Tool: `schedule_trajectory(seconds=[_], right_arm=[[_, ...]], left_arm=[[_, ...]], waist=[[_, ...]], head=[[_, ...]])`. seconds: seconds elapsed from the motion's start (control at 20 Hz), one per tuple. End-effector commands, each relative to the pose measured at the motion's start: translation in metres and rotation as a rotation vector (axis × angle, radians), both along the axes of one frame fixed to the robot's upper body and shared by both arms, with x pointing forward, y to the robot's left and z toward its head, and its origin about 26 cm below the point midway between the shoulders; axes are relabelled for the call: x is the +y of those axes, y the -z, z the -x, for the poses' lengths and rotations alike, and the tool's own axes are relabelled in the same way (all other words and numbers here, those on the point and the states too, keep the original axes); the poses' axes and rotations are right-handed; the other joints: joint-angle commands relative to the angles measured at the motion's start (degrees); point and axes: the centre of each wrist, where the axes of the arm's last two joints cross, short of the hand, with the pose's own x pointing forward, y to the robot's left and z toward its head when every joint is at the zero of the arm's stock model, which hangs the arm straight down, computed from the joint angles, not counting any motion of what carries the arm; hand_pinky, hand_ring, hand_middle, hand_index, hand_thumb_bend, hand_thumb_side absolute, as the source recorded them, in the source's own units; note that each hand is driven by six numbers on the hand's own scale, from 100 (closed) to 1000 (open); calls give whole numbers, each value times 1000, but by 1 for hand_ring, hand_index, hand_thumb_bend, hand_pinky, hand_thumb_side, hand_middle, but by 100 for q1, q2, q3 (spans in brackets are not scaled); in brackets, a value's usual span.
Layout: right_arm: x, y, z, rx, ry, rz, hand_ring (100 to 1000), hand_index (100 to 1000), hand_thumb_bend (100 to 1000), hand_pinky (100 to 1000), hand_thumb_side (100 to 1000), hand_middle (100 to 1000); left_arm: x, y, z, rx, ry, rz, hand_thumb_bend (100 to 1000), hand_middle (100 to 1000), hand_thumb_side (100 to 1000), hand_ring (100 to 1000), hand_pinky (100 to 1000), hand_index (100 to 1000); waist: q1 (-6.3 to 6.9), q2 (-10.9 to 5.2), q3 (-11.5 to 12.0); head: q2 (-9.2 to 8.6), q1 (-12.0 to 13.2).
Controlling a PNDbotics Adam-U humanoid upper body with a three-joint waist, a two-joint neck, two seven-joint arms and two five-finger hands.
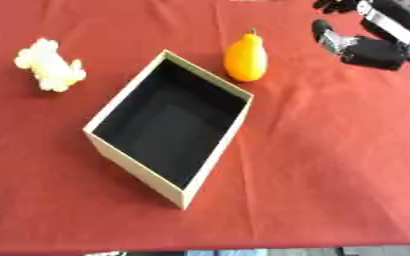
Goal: Pick up objects on the table and place them in the box.
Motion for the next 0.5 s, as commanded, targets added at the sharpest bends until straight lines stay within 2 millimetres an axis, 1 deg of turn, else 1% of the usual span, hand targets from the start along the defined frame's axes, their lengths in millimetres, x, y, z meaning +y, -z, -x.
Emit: schedule_trajectory(seconds=[0.05,0.5], right_arm=[[-5,-12,-4,-8,21,55,854,992,100,865,921,846],[1,-17,-16,-23,20,77,861,992,100,869,929,852]], left_arm=[[1,-7,2,-24,12,-20,100,799,743,809,689,773],[-2,-8,1,-27,19,-22,100,799,752,809,689,772]], waist=[[23,-81,17],[7,81,52]], head=[[-150,-37],[-654,84]])
